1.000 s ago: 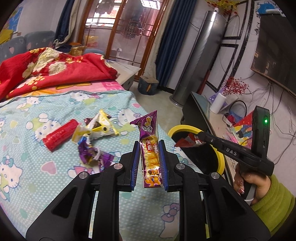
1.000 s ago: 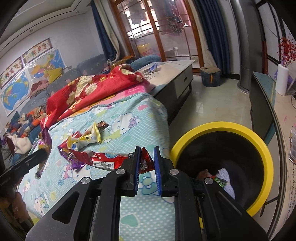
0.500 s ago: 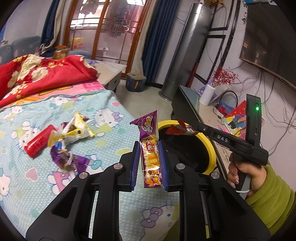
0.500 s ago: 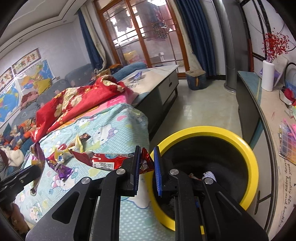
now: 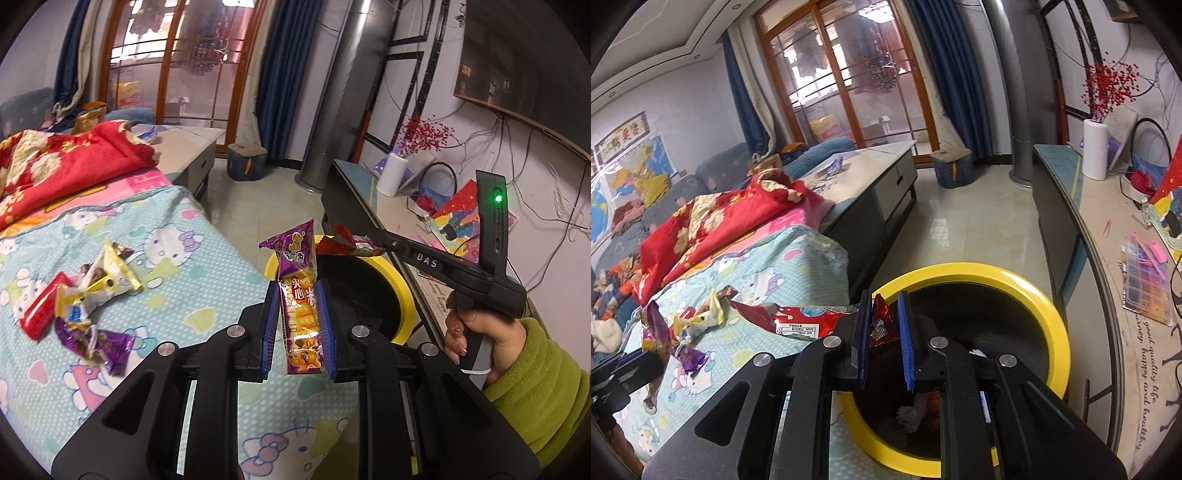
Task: Collect trash
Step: 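Carry the red wrapper and purple packet with both tools over the bin, then open both tools to drop the wrapper and packet into the bin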
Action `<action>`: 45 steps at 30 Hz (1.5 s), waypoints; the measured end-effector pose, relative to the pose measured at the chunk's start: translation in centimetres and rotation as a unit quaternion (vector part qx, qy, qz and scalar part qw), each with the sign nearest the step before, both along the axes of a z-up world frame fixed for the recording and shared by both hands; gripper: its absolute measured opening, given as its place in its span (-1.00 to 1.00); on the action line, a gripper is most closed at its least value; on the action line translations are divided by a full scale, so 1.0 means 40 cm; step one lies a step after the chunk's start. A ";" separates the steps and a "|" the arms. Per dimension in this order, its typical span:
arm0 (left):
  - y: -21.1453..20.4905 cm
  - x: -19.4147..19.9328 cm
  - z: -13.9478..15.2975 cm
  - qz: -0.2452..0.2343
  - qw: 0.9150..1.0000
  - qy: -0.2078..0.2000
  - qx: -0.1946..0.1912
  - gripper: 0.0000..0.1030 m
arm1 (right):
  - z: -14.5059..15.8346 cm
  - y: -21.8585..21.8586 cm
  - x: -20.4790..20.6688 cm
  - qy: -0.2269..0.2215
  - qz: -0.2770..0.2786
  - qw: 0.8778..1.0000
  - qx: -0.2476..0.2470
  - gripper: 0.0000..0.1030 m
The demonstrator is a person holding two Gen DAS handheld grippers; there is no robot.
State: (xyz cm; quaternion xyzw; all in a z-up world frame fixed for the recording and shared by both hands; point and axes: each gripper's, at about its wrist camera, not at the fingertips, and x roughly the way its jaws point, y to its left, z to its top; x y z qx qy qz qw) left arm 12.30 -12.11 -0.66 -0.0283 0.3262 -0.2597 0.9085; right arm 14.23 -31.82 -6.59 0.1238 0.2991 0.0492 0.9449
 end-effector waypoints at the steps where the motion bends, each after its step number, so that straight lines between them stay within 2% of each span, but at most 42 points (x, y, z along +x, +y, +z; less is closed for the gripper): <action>1: -0.011 0.002 -0.001 -0.004 1.000 -0.001 0.002 -0.71 | 0.000 -0.008 0.000 0.000 -0.003 1.000 0.001 -0.73; 16: -0.130 0.039 -0.036 -0.045 0.999 0.007 0.014 -0.71 | -0.039 -0.121 -0.001 0.011 -0.068 0.997 0.021 -0.73; 30: -0.210 0.074 -0.093 -0.076 0.996 0.025 0.023 -0.70 | -0.099 -0.195 0.005 0.031 -0.124 0.992 0.015 -0.73; 42: -0.257 0.113 -0.151 -0.096 0.994 0.047 0.021 -0.69 | -0.139 -0.219 0.017 0.047 -0.145 0.988 0.012 -0.67; 43: -0.264 0.119 -0.152 -0.095 0.994 0.045 0.024 -0.65 | -0.140 -0.222 0.018 0.047 -0.144 0.988 0.015 -0.62; 45: -0.269 0.138 -0.155 -0.092 0.994 0.043 0.028 -0.27 | -0.142 -0.224 0.020 0.047 -0.141 0.989 0.022 -0.52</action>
